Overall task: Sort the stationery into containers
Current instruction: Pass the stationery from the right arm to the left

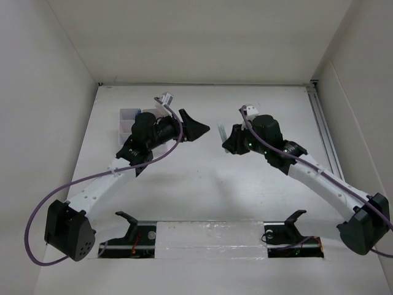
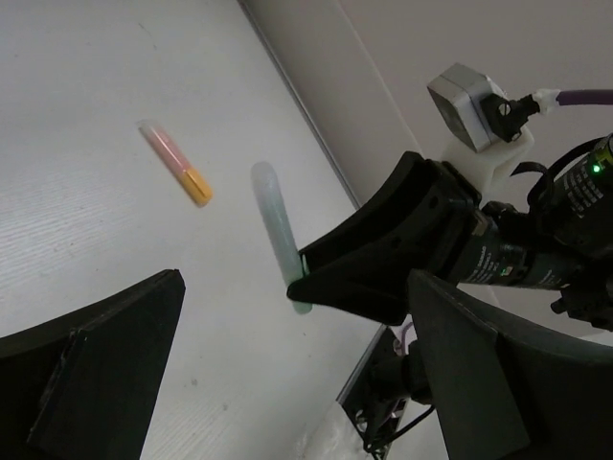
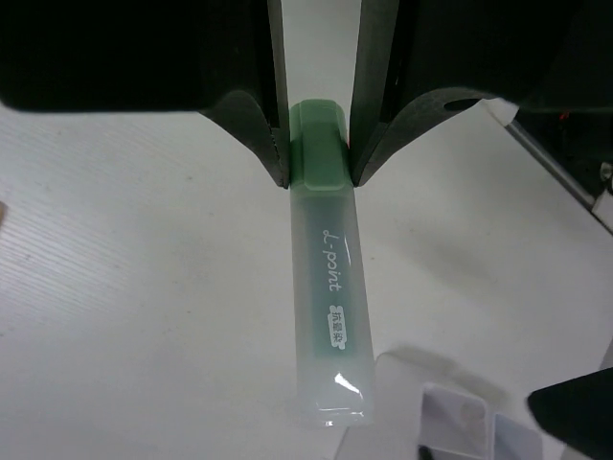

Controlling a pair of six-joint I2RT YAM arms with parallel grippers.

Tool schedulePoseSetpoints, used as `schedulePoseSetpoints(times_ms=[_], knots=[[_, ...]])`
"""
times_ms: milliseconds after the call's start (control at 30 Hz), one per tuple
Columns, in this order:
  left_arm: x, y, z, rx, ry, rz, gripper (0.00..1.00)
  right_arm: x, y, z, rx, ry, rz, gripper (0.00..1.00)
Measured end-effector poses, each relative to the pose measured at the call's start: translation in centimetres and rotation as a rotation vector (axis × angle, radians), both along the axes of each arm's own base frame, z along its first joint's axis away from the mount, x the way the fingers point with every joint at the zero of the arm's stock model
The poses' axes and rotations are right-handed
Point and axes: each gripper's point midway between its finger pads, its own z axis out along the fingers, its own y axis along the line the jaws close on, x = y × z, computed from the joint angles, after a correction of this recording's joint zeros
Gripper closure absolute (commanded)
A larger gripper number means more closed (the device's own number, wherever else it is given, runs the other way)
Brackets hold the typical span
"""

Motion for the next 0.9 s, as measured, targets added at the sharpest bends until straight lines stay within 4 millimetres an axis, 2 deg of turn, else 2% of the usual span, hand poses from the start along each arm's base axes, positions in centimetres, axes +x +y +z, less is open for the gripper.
schedulePoseSetpoints(times_ms=[233,533,667,700,733,800,900], knots=[[-0.2,-0.9,0.4,-0.030,-0.014,-0.054,0.00,-3.2,3.9,1.2,0.045,-0.005,0.105,1.00],[-0.3,-0.9,0.1,-0.030,-0.011,-0.062,0.07,-3.9,6.6,4.9,0.107,-0.074,0.141,1.00],[-0.3,-0.9,-0.8,-0.021,0.010,-0.054,0.31,-4.3,7.5,6.0,0.125,-0.092,0.157,1.00],[-0.2,-0.9,-0.9,-0.019,0.012,-0.053,0.49,-4.4,7.8,6.2,0.128,-0.095,0.163,1.00],[-0.2,-0.8,-1.1,-0.018,0.020,-0.050,0.58,-4.7,8.2,6.3,0.130,-0.097,0.173,1.00],[-0.3,-0.9,-1.1,-0.020,0.023,-0.052,0.63,-4.9,8.5,6.1,0.121,-0.095,0.174,1.00],[-0.5,-1.0,-1.1,-0.024,0.031,-0.055,0.93,-4.9,8.7,5.6,0.108,-0.090,0.171,1.00]])
